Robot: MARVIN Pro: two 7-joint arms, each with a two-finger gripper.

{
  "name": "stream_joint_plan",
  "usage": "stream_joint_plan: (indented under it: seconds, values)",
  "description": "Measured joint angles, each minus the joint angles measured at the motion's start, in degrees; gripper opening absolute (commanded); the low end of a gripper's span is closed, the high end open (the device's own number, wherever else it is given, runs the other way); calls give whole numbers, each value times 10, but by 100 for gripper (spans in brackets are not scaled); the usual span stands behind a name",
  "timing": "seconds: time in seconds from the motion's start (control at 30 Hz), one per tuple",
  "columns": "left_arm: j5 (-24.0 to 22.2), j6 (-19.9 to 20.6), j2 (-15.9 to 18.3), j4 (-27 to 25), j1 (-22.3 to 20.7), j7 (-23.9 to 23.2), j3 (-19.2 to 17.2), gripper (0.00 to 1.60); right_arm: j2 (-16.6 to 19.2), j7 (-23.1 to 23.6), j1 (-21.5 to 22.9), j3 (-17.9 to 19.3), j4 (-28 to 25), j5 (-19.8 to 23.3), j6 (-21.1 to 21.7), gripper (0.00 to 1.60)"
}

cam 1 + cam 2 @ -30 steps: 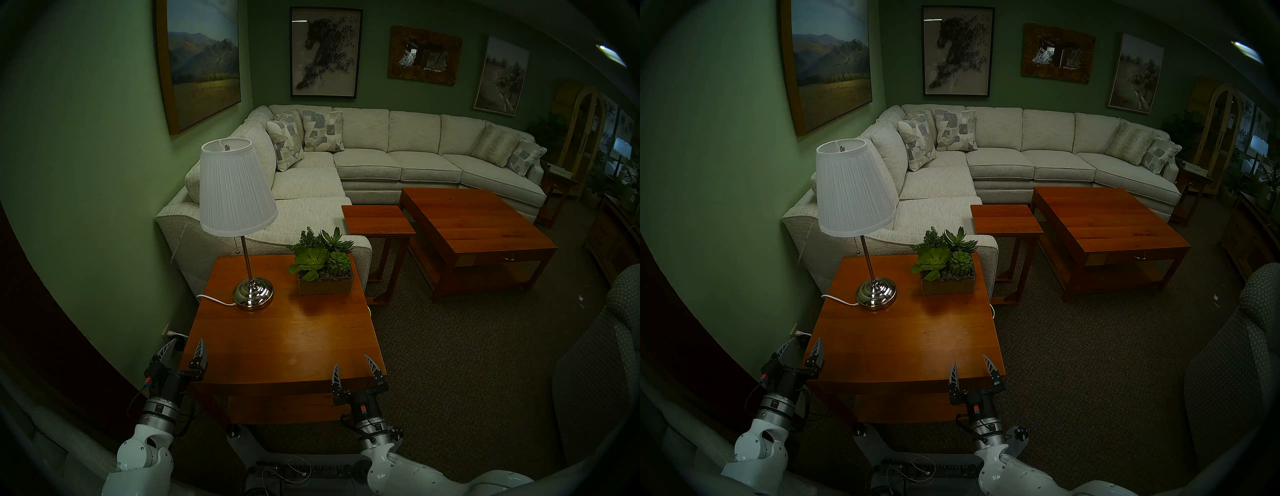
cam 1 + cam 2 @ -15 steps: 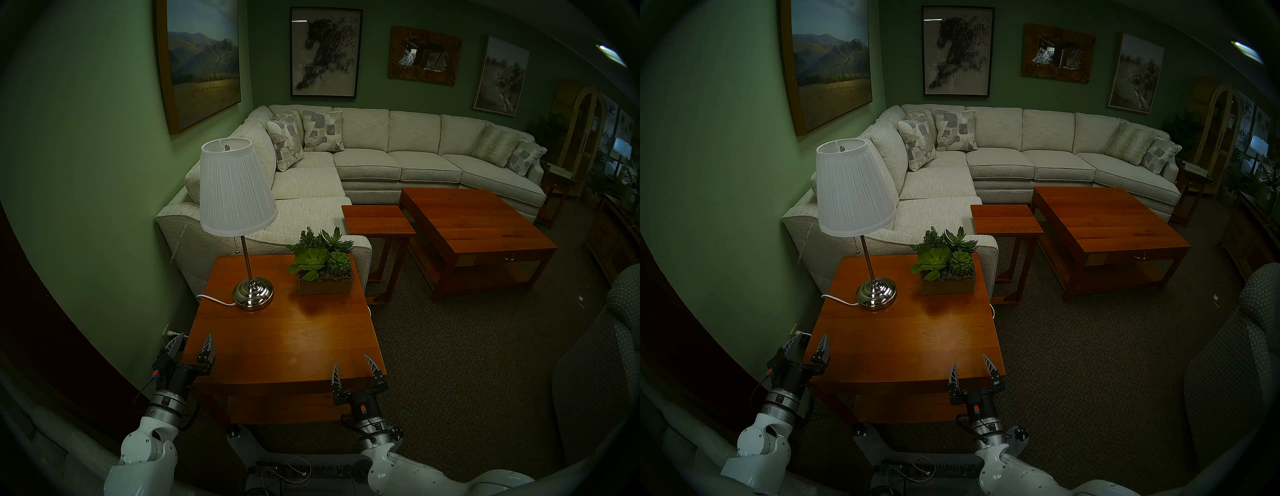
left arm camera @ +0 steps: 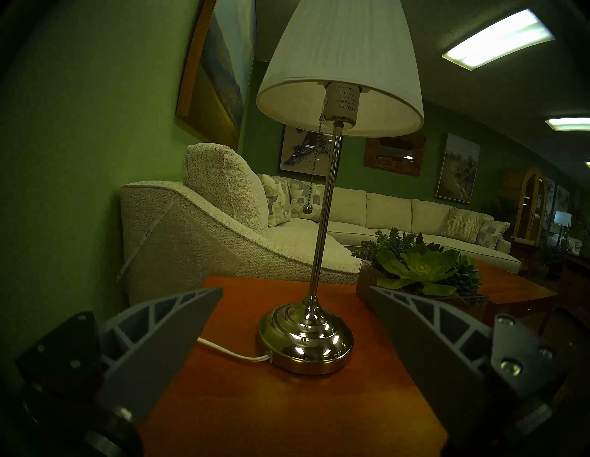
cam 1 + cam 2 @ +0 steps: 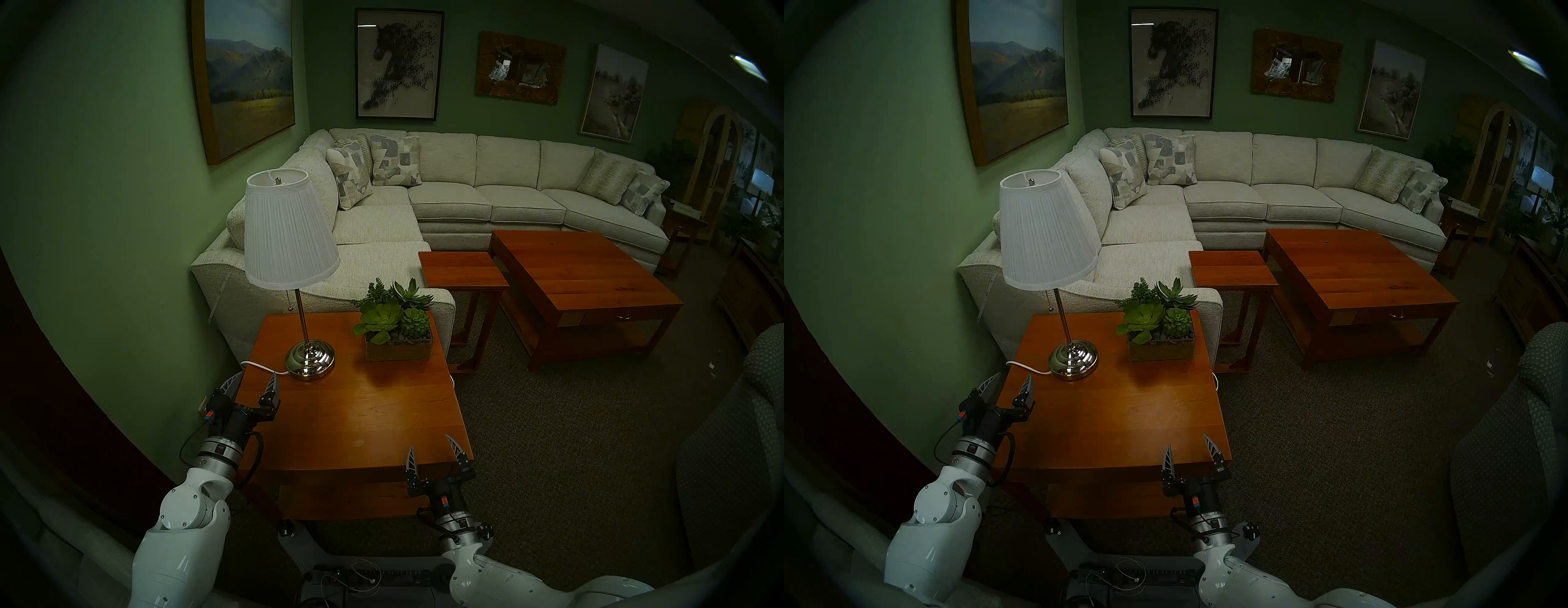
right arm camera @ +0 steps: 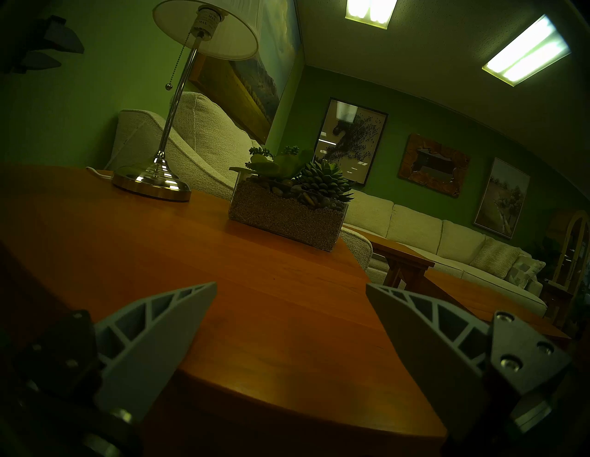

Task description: Pull on string to turn on lamp

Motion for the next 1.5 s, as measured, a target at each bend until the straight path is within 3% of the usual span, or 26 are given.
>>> stream_joint_plan:
  seconds: [0.63, 1.03, 1.5]
  values:
    - [52, 16, 15, 32, -99, 57, 44, 160, -2, 0, 0, 0, 0, 3, 0, 160]
    - [77, 17, 20, 64, -153, 79, 48, 160, -2, 0, 0, 0, 1, 4, 0, 160]
    - [94, 9, 3, 121, -210, 96, 69, 160, -2, 0, 0, 0, 1, 4, 0, 160]
